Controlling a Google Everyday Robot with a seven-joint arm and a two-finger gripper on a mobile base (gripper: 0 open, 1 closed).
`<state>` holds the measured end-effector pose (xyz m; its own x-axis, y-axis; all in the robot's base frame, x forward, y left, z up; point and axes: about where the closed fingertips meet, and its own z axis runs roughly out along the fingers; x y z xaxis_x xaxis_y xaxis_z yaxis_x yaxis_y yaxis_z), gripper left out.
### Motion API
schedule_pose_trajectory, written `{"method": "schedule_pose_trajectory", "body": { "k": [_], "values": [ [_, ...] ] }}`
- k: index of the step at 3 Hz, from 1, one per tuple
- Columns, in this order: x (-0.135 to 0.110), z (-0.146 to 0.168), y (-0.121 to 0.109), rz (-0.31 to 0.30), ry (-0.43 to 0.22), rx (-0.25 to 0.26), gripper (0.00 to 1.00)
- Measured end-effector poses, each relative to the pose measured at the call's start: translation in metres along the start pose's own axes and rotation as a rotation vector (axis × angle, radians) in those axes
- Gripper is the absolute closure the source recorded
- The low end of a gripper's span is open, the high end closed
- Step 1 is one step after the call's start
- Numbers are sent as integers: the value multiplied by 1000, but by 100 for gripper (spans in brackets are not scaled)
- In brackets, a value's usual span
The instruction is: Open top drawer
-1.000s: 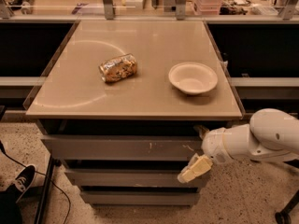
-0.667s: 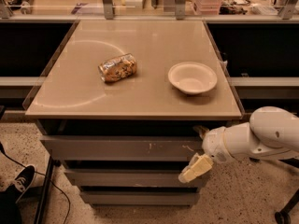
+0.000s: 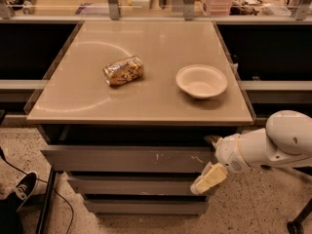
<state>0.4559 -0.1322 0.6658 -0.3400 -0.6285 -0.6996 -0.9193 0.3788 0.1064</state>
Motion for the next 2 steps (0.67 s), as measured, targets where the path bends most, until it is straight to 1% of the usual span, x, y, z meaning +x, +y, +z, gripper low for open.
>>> {"method": "schedule_pose_trajectory", "body": {
  "k": [1, 2],
  "values": [
    [6, -13, 26, 29, 11, -40, 0],
    [19, -29, 54, 77, 41, -63, 0]
  ]
}}
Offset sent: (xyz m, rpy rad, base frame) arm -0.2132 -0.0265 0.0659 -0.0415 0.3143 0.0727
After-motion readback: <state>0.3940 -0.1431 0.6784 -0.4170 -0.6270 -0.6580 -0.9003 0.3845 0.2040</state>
